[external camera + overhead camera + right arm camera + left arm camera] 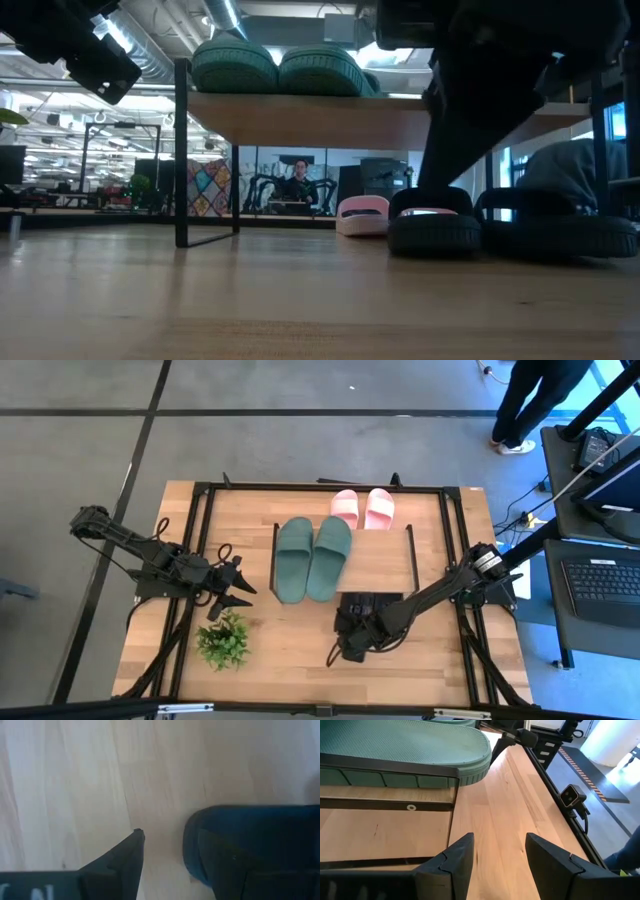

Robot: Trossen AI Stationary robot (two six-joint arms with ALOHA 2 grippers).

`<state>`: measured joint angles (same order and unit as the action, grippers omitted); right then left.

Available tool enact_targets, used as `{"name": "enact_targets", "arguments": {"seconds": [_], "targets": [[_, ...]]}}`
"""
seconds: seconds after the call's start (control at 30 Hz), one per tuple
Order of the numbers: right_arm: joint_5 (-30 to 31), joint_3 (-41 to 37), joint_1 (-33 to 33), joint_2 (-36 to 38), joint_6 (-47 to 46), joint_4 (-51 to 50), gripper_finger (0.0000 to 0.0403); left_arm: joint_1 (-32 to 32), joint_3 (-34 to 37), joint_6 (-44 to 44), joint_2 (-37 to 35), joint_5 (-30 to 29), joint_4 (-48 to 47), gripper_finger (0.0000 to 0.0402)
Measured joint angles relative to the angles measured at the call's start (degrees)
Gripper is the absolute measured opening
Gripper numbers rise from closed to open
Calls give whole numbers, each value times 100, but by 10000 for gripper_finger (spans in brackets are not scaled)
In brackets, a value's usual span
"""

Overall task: Pick and place slides into the shelf
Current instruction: Adjust the left black slipper

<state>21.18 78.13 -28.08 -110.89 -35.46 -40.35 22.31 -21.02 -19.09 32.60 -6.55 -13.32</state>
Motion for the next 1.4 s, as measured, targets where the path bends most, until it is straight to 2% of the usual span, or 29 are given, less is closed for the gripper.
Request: {"name": "enact_targets", "arguments": {"seconds": [0.23, 0.57, 0.9, 1.4], "targets": [[62, -2, 0, 0, 455, 30, 183, 0, 0, 0, 0, 0, 1, 170], [76, 2, 0, -55, 730, 12, 104, 0, 0, 15, 0, 0, 0, 170], [167, 4, -17, -223, 916, -38, 58, 0, 0, -11, 0, 2, 0, 170], [167, 4, -31, -269, 575, -196, 38, 0, 0, -26, 0, 2, 0, 170]]}}
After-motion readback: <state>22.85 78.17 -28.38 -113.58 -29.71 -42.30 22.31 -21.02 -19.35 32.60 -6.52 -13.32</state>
